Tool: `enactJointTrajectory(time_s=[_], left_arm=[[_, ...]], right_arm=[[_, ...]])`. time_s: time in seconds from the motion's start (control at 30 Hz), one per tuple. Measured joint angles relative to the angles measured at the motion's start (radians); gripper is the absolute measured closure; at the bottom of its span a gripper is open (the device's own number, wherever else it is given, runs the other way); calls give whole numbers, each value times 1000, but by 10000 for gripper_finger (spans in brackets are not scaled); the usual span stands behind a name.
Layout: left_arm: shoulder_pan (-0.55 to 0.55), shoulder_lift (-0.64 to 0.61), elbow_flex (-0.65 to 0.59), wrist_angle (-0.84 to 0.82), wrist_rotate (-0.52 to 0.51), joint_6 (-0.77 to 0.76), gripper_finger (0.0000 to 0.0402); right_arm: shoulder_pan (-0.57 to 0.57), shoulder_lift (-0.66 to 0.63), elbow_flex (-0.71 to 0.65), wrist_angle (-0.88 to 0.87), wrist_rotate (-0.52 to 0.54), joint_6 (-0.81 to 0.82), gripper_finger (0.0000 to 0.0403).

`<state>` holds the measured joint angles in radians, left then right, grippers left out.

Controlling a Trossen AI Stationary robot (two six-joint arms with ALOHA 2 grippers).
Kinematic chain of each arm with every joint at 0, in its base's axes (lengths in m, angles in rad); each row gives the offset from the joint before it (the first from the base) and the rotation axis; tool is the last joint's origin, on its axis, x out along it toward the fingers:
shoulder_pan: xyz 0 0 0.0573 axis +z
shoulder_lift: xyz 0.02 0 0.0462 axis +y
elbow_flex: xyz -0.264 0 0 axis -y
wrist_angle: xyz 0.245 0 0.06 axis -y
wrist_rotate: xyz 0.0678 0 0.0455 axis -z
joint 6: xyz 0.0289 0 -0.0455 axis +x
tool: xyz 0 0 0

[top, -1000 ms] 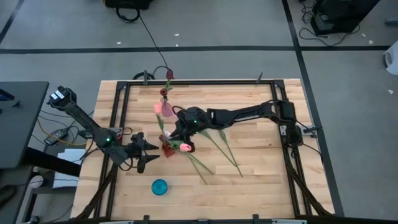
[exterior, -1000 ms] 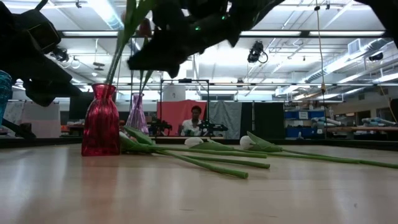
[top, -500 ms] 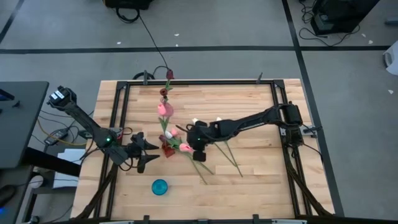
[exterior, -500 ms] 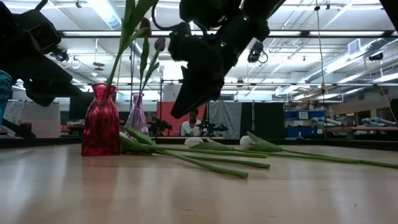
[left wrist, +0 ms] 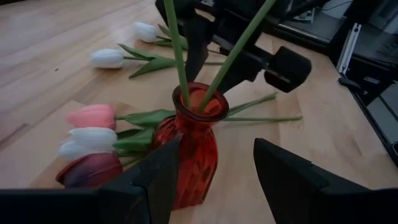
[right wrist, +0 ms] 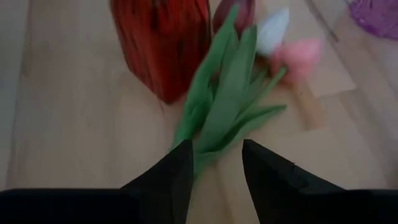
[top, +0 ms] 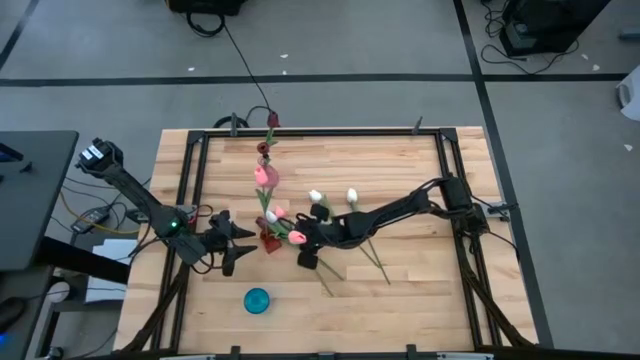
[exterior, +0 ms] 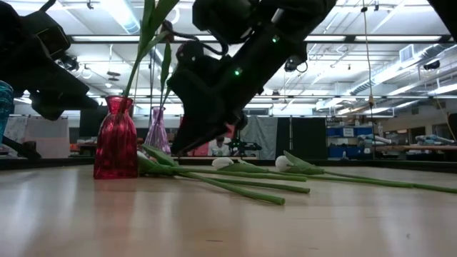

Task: Sort flowers into vase by color
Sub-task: Put the pink flower into the red vase

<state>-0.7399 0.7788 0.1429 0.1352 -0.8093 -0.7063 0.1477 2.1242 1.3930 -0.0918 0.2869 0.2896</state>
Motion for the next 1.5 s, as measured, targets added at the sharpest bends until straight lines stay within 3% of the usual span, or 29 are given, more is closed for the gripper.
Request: enactJointTrajectory(time_s=[0.13,0.57,0.97,1.1,1.3,1.5], left_arm=[[0,0,0,0,0,0,188],[0,-1,0,9,14,-5,188],[0,-1,0,9,21,-17,188],[0,-1,0,10,23,-17,188],[0,-1,0,10,46,-18,188],[0,-1,0,9,75,-31,188]], right_arm=[[1,1,0,32,-41,31,254],[3,49,0,5,0,17,255],[-24,39,58,-286,-88,83,260],[-28,39,68,-318,-105,77,286],[-30,28,66,-339,-125,76,381],[-32,-82,60,-442,-122,107,373]])
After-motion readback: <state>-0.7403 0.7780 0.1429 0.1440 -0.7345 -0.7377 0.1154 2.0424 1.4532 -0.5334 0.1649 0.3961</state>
